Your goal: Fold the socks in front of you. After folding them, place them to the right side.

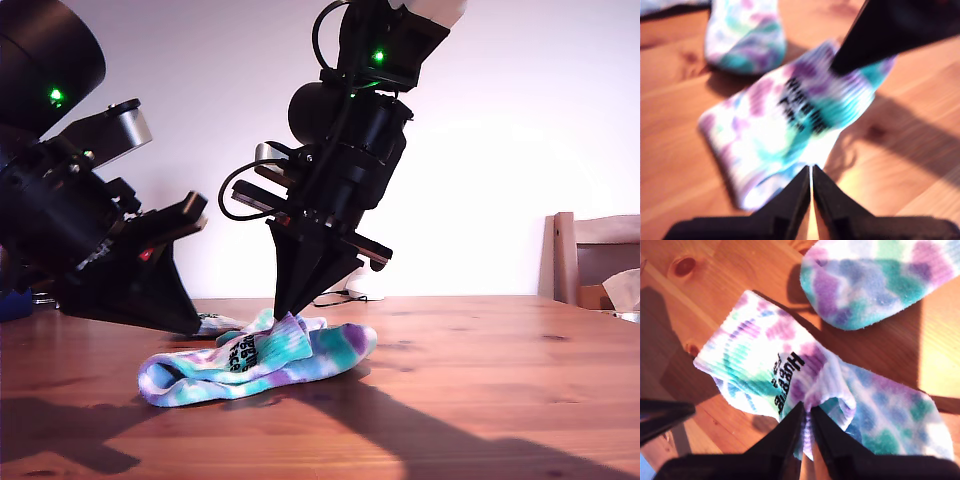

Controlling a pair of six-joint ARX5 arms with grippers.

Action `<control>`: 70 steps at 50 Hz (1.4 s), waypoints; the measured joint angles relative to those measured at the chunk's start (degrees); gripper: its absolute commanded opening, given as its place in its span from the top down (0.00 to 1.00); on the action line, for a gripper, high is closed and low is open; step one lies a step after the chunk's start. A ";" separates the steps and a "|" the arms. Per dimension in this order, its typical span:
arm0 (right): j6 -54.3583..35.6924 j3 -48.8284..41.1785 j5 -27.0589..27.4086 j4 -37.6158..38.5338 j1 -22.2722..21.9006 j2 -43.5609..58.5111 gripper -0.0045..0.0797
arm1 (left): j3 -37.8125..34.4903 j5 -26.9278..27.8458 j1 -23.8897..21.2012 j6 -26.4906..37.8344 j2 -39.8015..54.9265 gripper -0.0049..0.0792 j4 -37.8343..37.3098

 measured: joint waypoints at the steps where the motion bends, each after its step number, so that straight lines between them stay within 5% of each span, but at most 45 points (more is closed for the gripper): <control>1: -0.02 0.00 0.00 -0.02 0.00 0.00 0.96 | -0.31 0.00 0.02 0.00 0.04 0.97 0.26; 70: 0.00 0.00 -1.66 -1.20 0.92 0.00 0.96 | -0.98 -3.91 2.82 8.02 10.10 0.97 11.56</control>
